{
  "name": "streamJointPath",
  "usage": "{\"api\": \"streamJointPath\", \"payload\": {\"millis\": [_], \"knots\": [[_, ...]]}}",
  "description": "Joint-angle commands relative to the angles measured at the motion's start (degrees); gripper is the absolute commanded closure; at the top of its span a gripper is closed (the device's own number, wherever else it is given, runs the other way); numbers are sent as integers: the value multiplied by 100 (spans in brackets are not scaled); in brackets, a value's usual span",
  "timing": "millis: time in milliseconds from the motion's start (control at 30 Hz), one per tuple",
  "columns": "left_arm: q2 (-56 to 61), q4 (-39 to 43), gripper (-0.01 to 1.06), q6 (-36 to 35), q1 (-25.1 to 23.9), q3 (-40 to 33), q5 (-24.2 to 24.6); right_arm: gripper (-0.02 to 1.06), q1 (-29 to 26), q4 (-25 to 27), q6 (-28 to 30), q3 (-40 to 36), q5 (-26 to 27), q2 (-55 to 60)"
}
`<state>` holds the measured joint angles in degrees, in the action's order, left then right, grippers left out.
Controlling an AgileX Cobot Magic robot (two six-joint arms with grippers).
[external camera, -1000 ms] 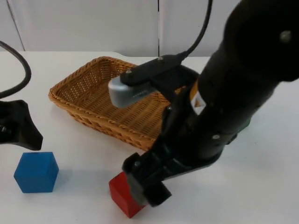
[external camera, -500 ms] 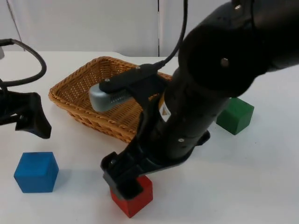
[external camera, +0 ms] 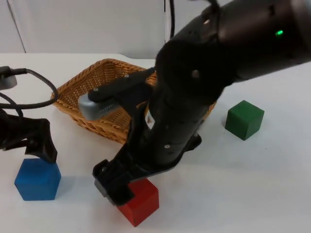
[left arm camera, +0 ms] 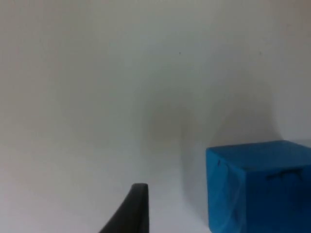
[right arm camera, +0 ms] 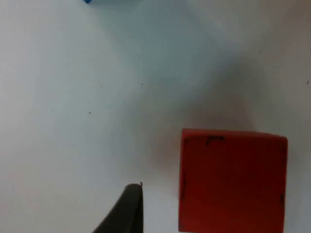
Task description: Pick up one cube with each hand and place exactly two cubes into the same basket, leaving the remaining cube outside.
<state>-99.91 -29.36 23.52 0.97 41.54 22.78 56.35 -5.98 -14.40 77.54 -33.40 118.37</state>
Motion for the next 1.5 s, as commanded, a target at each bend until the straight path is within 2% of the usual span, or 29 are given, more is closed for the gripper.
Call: {"api": "streamJointPath", "payload": {"millis": [0,100,233,700,800,1133,1200,1267,1300,1333,1433,1467], "knots": [[-40,-167,0,121,38,51,-42,0,34,-27,7,99,-71,86],[-137,-646,0,663,38,51,-112,0,34,-27,38,216,-122,271],[-350,-946,0,1011,38,51,-217,0,34,-27,48,293,-62,412],[-872,-1190,0,1125,38,111,-663,0,34,-27,48,306,381,815],[-931,-1212,0,1185,38,111,-674,0,34,-15,48,355,558,842],[-1034,-1225,0,1223,38,111,-663,0,34,-15,48,355,558,842],[-1034,-1225,0,1223,38,111,-663,7,34,-15,48,355,518,842],[-1034,-1225,0,1223,38,111,-652,21,34,9,48,355,457,842],[-1034,-1225,0,1223,38,111,-652,21,34,9,48,355,457,842],[-1034,-1225,0,1223,38,111,-640,29,34,9,48,355,427,842],[-1034,-1225,3,1223,38,111,-594,61,34,9,48,355,371,842],[-1034,-1225,3,1223,38,111,-594,61,34,9,48,355,371,842]]}}
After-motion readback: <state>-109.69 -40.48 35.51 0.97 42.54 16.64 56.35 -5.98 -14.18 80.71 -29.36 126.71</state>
